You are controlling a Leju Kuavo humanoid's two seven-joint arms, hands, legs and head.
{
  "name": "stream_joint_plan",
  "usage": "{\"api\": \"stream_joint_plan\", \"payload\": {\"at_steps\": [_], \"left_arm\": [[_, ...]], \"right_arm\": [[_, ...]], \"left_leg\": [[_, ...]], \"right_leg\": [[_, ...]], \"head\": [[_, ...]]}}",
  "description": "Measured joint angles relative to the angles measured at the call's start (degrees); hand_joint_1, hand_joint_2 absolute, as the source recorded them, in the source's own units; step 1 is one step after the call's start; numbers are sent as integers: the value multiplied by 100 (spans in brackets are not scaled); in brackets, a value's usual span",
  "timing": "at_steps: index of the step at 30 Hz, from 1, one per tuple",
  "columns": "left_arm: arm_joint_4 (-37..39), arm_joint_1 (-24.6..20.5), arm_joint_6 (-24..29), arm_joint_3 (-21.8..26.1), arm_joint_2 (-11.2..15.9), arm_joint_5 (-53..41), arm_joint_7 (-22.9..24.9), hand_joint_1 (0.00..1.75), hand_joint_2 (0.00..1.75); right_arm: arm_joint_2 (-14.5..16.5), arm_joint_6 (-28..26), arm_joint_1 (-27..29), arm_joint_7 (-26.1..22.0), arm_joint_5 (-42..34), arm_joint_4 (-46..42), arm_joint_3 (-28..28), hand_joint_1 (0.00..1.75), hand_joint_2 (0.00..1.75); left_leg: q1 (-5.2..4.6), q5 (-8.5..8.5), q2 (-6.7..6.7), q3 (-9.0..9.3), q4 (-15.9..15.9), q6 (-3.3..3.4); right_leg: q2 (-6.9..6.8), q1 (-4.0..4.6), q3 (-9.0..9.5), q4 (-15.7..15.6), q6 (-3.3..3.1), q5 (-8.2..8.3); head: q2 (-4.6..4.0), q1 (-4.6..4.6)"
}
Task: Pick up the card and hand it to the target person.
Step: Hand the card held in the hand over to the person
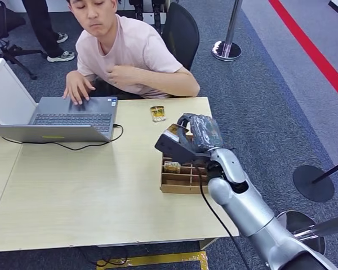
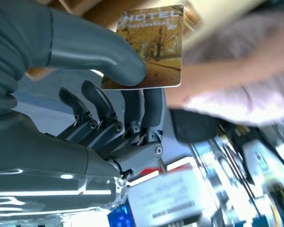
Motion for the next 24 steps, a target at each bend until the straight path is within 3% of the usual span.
{"api": "stream_joint_plan", "payload": {"at_steps": [8, 13, 18, 24], "left_arm": [[0, -2, -10, 9, -2, 0, -52, 0, 175], [0, -9, -30, 6, -3, -54, -72, 0, 175], [0, -39, -36, 3, -4, -158, -72, 0, 175], [0, -62, -60, -3, -4, -230, -54, 0, 175]], "right_arm": [[-39, -1010, 421, -994, -69, -976, -640, 152, 175], [-27, -1208, 485, -1344, 836, -925, -653, 152, 175], [205, -2043, 262, -1622, 2246, -97, -508, 152, 175], [622, -2702, -387, -1592, 2766, 1521, -314, 152, 175]], "left_leg": [[0, 0, 0, 0, -1, 0], [1, 0, 1, -1, -1, 0], [2, 2, 2, 0, -1, -1], [1, 8, 2, -1, -1, 0]], "right_leg": [[1, 0, 0, 0, 0, 0], [2, 0, 1, 1, 0, 2], [3, 1, 3, 2, -1, 4], [3, 1, 3, 4, 0, 6]], "head": [[-1, 1], [-2, 1], [-1, 1], [-1, 1]]}}
